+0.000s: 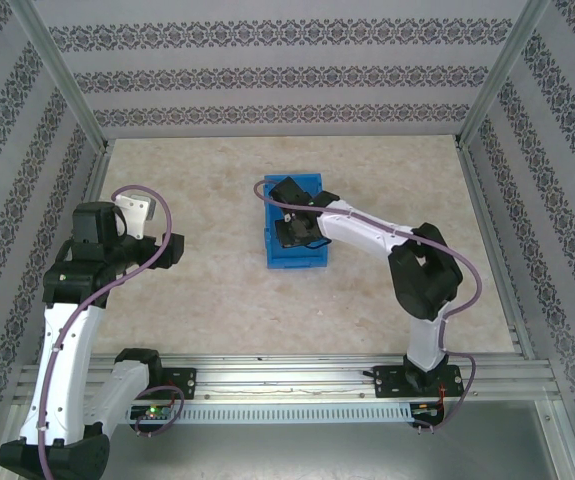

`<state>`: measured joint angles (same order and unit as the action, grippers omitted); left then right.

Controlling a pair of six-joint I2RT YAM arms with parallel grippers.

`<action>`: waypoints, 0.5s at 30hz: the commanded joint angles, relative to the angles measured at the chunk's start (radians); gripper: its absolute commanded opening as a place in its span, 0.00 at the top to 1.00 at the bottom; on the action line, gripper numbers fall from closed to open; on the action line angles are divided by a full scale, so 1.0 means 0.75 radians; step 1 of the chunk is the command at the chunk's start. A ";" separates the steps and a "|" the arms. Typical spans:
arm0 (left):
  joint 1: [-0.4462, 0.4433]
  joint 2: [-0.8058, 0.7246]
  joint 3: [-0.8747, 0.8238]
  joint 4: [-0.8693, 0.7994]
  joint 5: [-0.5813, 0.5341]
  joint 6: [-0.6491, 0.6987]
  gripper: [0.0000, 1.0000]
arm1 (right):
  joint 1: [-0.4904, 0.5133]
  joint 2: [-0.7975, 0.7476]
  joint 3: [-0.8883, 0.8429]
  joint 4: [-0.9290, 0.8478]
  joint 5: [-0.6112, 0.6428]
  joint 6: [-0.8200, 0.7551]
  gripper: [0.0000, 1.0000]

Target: Put the screwdriver in the bin

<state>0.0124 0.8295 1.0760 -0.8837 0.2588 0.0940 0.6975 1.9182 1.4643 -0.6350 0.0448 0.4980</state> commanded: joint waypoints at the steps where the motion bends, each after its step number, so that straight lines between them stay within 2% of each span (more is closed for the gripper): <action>1: -0.012 -0.004 0.021 -0.019 0.033 0.002 0.01 | -0.024 0.050 0.044 0.040 0.063 0.029 0.77; 15: -0.012 0.003 -0.015 -0.022 0.024 0.022 0.01 | -0.061 0.255 0.150 0.041 0.028 0.041 0.75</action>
<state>0.0124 0.8303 1.0756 -0.8837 0.2623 0.0944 0.6628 2.0888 1.5497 -0.6079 0.0586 0.5175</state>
